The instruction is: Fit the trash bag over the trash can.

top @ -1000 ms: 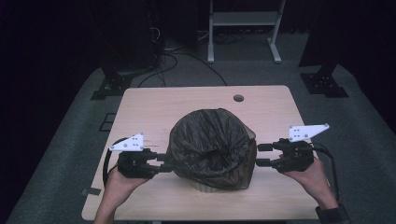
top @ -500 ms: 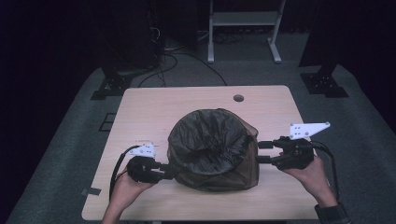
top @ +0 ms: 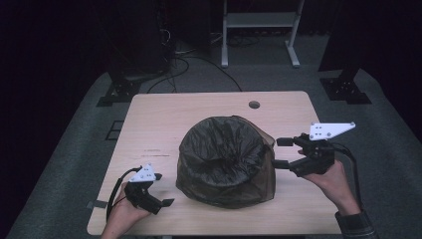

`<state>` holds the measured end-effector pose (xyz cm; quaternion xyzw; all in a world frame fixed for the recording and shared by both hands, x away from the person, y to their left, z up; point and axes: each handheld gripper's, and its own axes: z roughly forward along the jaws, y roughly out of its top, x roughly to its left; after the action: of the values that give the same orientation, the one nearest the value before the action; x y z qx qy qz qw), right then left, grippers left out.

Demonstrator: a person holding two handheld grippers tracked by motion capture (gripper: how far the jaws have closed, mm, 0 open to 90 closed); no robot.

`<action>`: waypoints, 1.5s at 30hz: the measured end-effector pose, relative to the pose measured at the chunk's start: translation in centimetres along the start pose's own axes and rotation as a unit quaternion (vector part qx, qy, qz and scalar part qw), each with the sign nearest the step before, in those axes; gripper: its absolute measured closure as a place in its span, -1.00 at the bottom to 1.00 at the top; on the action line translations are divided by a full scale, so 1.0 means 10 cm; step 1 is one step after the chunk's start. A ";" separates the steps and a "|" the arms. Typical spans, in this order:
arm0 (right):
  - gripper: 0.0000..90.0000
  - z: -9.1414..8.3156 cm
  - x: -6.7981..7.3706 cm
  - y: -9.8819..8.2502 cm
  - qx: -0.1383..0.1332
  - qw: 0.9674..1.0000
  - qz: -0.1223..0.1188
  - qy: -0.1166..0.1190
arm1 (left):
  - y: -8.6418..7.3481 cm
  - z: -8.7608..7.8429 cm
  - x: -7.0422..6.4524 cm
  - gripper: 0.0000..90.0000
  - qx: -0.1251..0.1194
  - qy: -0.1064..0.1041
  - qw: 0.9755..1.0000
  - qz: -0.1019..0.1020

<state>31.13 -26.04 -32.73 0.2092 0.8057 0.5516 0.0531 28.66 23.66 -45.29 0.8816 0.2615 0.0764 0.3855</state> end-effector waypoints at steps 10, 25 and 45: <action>-0.71 0.20 0.03 0.39 0.048 0.998 -0.050 -0.010 | -0.19 0.14 0.15 -1.00 0.034 0.036 0.999 0.002; -0.75 0.76 0.12 0.74 0.164 0.980 -0.109 0.029 | -0.25 0.16 0.20 -1.00 0.006 0.041 0.999 0.013; -0.82 1.21 0.13 0.69 0.314 0.942 -0.113 0.020 | -0.25 0.16 0.19 -1.00 0.006 0.039 0.999 0.014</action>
<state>35.70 -12.90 -30.91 0.1120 0.9573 0.2646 0.0308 29.82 25.12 -48.33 0.8838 0.2640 0.1148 0.3688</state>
